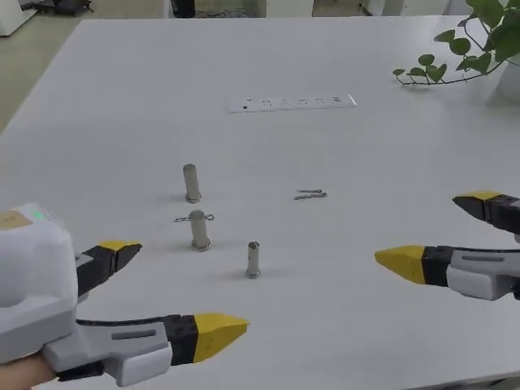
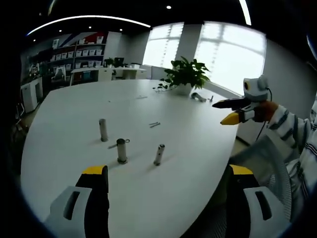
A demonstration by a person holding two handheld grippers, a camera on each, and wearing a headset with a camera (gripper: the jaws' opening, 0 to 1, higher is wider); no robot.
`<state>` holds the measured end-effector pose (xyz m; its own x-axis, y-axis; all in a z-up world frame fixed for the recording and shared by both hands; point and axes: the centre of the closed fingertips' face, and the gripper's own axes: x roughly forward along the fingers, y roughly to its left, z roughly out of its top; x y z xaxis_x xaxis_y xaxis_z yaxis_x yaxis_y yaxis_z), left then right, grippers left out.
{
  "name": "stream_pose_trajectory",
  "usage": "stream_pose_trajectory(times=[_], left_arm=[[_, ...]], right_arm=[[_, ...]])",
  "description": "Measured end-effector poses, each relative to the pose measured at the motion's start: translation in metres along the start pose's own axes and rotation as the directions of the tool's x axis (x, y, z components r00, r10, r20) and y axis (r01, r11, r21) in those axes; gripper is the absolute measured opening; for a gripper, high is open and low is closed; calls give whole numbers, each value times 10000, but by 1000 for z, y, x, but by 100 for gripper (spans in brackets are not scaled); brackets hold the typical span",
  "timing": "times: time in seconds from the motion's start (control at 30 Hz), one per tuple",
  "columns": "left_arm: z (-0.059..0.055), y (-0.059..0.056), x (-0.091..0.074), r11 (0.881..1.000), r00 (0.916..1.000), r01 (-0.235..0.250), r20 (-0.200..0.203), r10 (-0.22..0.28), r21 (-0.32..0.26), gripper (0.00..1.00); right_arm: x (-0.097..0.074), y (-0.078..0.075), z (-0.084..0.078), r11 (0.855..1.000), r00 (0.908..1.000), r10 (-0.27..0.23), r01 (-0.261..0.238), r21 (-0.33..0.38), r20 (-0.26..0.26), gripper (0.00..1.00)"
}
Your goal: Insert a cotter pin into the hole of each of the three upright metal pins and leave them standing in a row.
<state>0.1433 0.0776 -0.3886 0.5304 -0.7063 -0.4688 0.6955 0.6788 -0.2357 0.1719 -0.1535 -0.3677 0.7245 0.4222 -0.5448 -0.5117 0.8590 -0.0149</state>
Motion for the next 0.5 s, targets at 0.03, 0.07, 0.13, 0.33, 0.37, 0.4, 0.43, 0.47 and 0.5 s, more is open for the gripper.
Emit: stream_pose_trajectory(times=[0.03, 0.07, 0.13, 0.33, 0.37, 0.4, 0.43, 0.47, 0.5], left_arm=[[-1, 1, 0, 10000, 10000, -31, -24, 30, -41, 98], [-2, 2, 1, 9998, 9999, -141, -62, 140, -104, 98], [-2, 4, 0, 9995, 9996, -279, -61, 279, -157, 98], [0, 9, -6, 9986, 9988, -484, 6, 485, -224, 98], [0, 11, -9, 9982, 9986, -528, 21, 529, -295, 98], [1, 11, -10, 9980, 9985, -540, 44, 542, -316, 97], [2, 12, -12, 9975, 9981, -605, 115, 610, -354, 97], [3, 13, -13, 9973, 9978, -635, 145, 641, -360, 97], [4, 13, -14, 9973, 9977, -646, 170, 653, -354, 97]], right_arm=[[1, -3, -1, 9999, 9999, 76, -77, -66, -96, 82], [2, -5, -2, 9998, 9998, 121, -123, -152, -172, 81], [3, -9, -2, 9982, 9994, 211, -227, -560, -287, 79], [20, -16, 0, 9859, 9946, 612, -733, -1501, -839, 72], [24, -17, 1, 9814, 9930, 685, -843, -1723, -959, 69], [30, -18, 4, 9765, 9915, 760, -955, -1934, -1059, 67], [34, -19, 6, 9710, 9897, 839, -1074, -2136, -1161, 66], [40, -19, 8, 9623, 9864, 957, -1261, -2411, -1339, 64], [44, -19, 10, 9553, 9840, 1035, -1389, -2609, -1448, 63]])
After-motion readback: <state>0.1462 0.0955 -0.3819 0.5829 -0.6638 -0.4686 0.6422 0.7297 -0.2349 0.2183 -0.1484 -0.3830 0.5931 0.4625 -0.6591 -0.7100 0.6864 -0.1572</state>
